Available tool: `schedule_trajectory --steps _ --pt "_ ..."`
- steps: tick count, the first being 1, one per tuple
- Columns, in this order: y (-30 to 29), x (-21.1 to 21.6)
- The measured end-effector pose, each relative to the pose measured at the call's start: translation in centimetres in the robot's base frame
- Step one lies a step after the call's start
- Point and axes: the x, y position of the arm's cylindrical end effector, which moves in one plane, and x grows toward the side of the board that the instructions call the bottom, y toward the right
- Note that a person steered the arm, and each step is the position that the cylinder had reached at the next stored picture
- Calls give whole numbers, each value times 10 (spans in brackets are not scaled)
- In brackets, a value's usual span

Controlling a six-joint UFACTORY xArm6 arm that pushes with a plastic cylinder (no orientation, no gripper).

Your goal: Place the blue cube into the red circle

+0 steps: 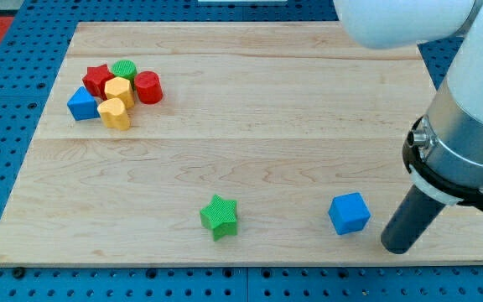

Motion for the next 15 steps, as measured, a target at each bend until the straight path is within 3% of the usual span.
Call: schedule_trajectory --steps 4,7,11,15 --pt "-78 -37" --pt "-198 -102" --pt "-340 -106" --pt "-313 -147"
